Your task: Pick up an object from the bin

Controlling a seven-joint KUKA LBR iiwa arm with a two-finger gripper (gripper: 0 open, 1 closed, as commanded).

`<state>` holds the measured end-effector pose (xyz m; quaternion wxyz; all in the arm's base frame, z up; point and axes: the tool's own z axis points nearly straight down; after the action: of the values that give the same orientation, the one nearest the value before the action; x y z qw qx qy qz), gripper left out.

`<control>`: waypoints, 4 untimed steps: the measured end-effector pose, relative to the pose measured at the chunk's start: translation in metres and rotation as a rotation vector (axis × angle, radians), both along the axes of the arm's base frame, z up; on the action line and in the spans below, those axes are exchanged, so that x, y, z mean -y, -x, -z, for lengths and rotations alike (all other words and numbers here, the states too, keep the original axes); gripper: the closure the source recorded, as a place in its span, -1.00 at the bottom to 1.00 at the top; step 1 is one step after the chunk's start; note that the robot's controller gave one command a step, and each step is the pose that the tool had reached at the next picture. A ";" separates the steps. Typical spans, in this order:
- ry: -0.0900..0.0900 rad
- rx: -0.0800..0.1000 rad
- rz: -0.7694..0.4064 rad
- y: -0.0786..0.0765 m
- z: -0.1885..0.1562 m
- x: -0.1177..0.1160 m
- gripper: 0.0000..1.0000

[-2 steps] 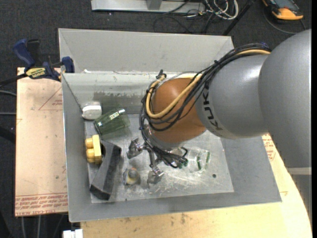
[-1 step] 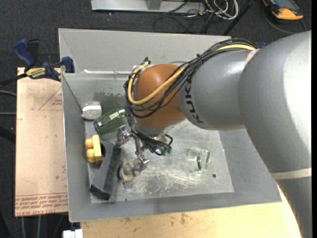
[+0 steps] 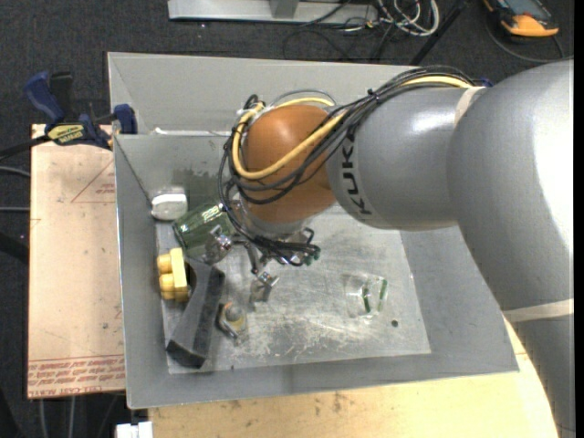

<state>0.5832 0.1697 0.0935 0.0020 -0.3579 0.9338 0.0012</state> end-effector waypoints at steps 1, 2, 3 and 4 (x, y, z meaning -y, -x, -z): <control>0.007 0.027 -0.075 0.016 0.006 -0.012 -1.00; 0.000 0.057 -0.096 0.011 0.001 -0.013 1.00; 0.001 0.055 -0.095 0.011 0.001 -0.013 1.00; 0.001 0.055 -0.095 0.011 0.001 -0.013 1.00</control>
Offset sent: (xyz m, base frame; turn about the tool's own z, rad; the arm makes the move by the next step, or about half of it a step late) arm -0.0247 0.0768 -0.0235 -0.6559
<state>0.5725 0.1823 0.0921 0.0276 -0.4015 0.9154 -0.0090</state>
